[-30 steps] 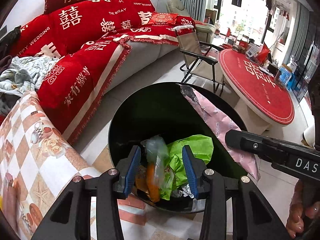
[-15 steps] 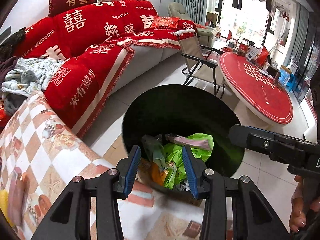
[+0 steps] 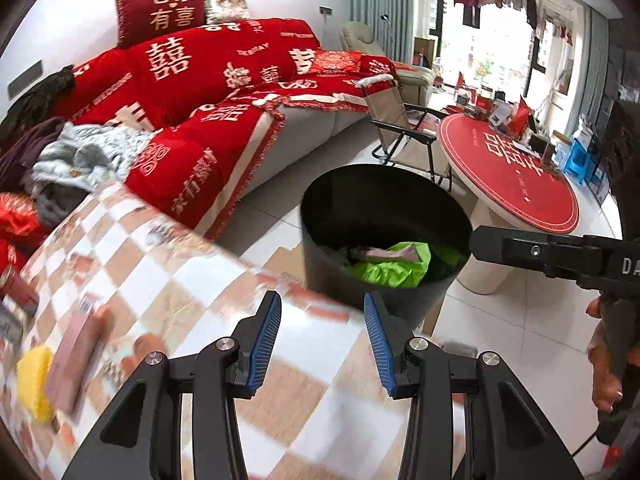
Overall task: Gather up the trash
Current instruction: 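Move both open grippers back over the table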
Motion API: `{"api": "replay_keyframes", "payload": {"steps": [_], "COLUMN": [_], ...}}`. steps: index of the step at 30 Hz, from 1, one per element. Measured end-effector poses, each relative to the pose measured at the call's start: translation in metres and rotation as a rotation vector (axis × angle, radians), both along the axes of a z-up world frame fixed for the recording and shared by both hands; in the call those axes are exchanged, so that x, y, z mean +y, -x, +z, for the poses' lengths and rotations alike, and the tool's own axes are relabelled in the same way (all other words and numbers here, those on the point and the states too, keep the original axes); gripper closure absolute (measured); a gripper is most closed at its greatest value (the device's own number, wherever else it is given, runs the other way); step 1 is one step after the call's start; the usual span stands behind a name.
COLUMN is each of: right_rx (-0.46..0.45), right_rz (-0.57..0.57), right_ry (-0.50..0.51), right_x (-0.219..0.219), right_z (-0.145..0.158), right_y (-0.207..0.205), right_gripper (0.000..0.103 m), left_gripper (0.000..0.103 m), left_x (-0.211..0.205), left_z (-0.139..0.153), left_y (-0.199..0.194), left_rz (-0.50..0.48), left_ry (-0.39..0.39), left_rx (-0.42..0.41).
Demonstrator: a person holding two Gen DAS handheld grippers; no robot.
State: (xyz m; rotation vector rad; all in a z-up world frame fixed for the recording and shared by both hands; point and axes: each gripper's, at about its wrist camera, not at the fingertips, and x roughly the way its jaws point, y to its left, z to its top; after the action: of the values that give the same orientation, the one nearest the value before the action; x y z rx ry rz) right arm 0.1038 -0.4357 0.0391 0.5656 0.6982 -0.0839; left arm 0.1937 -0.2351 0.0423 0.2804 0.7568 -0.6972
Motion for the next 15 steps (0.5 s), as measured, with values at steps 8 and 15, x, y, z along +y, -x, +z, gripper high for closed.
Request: {"api": "replay_keyframes", "payload": {"steps": [8,15], "right_rx": [0.022,0.03], "right_rz": [0.052,0.108], "right_ry": [0.023,0.057], "right_x": [0.041,0.082], "right_z": [0.002,0.01], "right_y": [0.003,-0.008], "right_gripper": [0.022,0.022], "left_gripper": [0.0,0.0], "left_x": [0.068,0.13], "left_z": [0.005,0.016], "left_y": [0.008,0.009], "left_rz": [0.074,0.204], "left_ry": [0.027,0.109], "left_rx": [-0.011,-0.08]}}
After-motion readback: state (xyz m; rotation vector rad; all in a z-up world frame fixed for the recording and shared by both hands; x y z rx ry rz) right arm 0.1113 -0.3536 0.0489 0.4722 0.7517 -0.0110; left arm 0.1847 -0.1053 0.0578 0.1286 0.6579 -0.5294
